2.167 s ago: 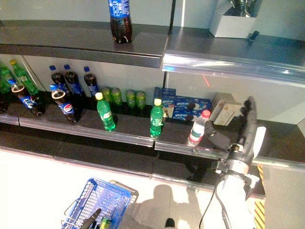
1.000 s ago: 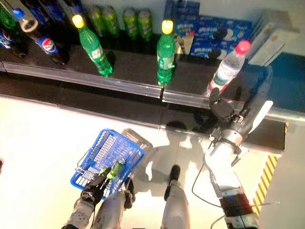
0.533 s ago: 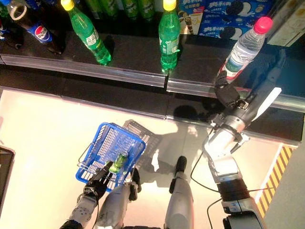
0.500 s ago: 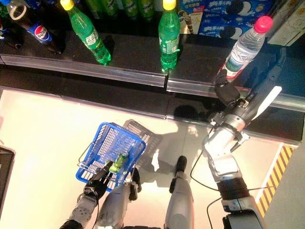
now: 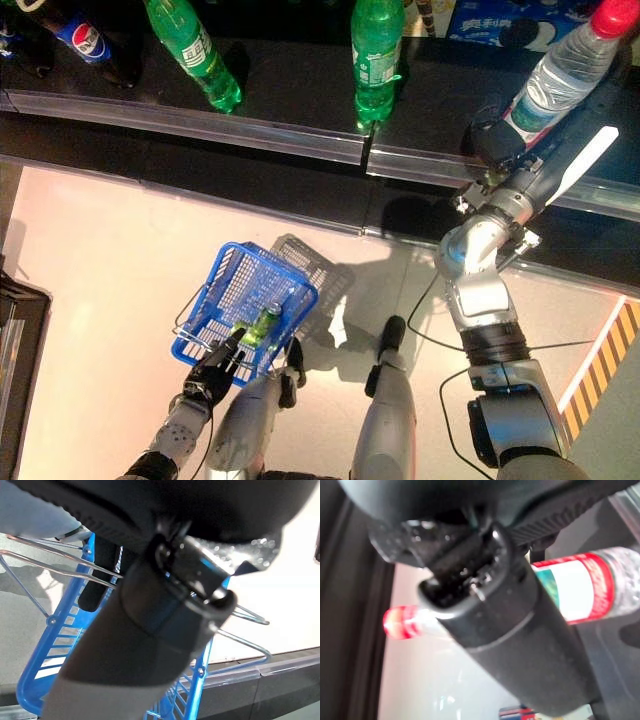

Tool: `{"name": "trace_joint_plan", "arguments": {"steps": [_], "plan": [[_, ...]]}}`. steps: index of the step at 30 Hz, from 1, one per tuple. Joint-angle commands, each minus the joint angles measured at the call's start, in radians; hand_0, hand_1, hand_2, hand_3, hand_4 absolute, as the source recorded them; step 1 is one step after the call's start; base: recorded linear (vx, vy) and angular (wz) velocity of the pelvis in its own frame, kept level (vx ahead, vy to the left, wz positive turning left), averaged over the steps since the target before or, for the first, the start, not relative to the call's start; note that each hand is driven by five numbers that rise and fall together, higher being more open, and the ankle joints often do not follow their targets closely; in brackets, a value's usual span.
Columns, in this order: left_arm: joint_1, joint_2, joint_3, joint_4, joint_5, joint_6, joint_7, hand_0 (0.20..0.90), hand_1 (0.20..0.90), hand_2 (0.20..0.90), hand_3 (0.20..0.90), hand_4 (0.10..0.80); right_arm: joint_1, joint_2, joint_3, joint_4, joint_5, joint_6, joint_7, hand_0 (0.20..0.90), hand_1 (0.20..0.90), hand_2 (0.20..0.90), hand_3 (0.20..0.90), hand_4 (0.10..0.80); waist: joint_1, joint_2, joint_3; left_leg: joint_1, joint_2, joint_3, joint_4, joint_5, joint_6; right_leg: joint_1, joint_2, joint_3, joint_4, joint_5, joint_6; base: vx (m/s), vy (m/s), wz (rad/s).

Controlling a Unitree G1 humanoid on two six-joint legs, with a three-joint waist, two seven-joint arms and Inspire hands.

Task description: Pick up the drink and place into the basket.

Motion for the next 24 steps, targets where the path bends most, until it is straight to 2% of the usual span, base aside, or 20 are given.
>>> {"name": "trace_joint_plan", "arguments": {"steps": [1, 15, 16, 17, 18, 19, 24], "plan": [[0.125, 0.077, -0.029, -0.055, -0.018, -0.005, -0.013, 0.3, 0.3, 0.3, 0.2, 0.1, -0.147, -0.114, 0.001, -0.032, 0.008, -0.065, -0.017, 0.9, 0.9, 0.9, 0.9, 0.8, 0.017, -0.004, -0.017, -0.092, -0.028, -0.086, 0.036, 0.076, 0.008, 0.019, -0.012, -0.069, 0.102, -0.114, 0.014, 0.0, 0.0, 0.0], [0.112, 0.109, -0.045, -0.069, -0.04, 0.01, -0.011, 0.3, 0.3, 0.3, 0.2, 0.1, -0.3, -0.179, 0.032, 0.122, 0.071, -0.087, 0.008, 0.9, 0.9, 0.9, 0.9, 0.8, 0.042, 0.005, -0.017, -0.126, -0.028, -0.099, 0.016, 0.09, 0.005, -0.013, -0.009, -0.078, 0.103, -0.116, 0.016, 0.004, -0.005, 0.0], [0.114, 0.113, -0.047, -0.071, -0.048, 0.011, -0.015, 0.3, 0.3, 0.3, 0.2, 0.1, -0.318, -0.191, 0.04, 0.137, 0.064, -0.082, 0.001, 0.573, 0.573, 0.573, 0.518, 0.418, 0.045, 0.007, -0.017, -0.129, -0.029, -0.101, 0.008, 0.094, 0.005, -0.018, -0.007, -0.078, 0.1, -0.115, 0.016, 0.0, 0.0, 0.0], [0.115, 0.115, -0.047, -0.071, -0.048, 0.013, -0.018, 0.3, 0.3, 0.3, 0.2, 0.1, -0.328, -0.197, 0.044, 0.144, 0.063, -0.077, 0.0, 0.399, 0.399, 0.399, 0.315, 0.215, 0.046, 0.008, -0.017, -0.129, -0.03, -0.102, 0.006, 0.094, 0.005, -0.019, -0.006, -0.079, 0.101, -0.116, 0.016, 0.0, 0.0, 0.0], [0.117, 0.115, -0.047, -0.07, -0.048, 0.012, -0.021, 0.3, 0.3, 0.3, 0.2, 0.1, -0.332, -0.199, 0.046, 0.147, 0.06, -0.075, -0.001, 0.319, 0.319, 0.319, 0.222, 0.122, 0.047, 0.008, -0.017, -0.129, -0.03, -0.102, 0.005, 0.094, 0.005, -0.02, -0.006, -0.079, 0.102, -0.117, 0.016, 0.0, 0.0, 0.0], [0.12, 0.116, -0.046, -0.07, -0.045, 0.013, -0.027, 0.3, 0.3, 0.3, 0.2, 0.1, -0.34, -0.208, 0.051, 0.154, 0.054, -0.067, -0.003, 0.3, 0.3, 0.3, 0.2, 0.1, 0.049, 0.009, -0.017, -0.131, -0.031, -0.103, 0.004, 0.095, 0.006, -0.024, -0.006, -0.08, 0.105, -0.119, 0.014, 0.0, 0.0, 0.0], [0.123, 0.121, -0.045, -0.073, -0.042, 0.014, -0.035, 0.3, 0.3, 0.3, 0.2, 0.1, -0.357, -0.238, 0.055, 0.183, 0.062, -0.069, 0.004, 0.3, 0.3, 0.3, 0.2, 0.1, 0.052, 0.009, -0.017, -0.133, -0.033, -0.107, 0.008, 0.092, 0.007, -0.022, -0.006, -0.083, 0.11, -0.123, 0.012, 0.0, 0.0, 0.0]]}}
